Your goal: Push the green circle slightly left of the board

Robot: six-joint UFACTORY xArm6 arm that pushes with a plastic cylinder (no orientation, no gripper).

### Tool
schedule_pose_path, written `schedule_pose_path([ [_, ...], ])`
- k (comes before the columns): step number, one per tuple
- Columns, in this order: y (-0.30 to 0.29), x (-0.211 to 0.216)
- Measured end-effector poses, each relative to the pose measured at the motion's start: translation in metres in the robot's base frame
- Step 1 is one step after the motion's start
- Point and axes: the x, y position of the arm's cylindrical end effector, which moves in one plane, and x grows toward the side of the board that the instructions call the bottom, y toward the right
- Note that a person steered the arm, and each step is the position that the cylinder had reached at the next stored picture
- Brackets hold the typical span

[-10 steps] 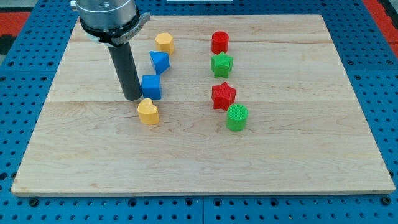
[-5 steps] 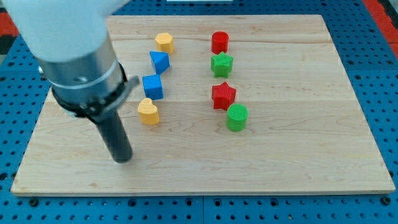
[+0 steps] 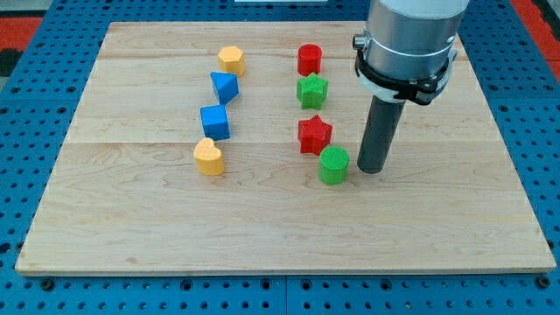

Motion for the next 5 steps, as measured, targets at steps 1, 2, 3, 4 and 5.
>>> schedule_pose_path([
  [1, -0.017, 0.001],
  [2, -0.027, 0.003],
  [3, -0.035, 0.003],
  [4, -0.002, 0.003],
  [5, 0.058, 0.005],
])
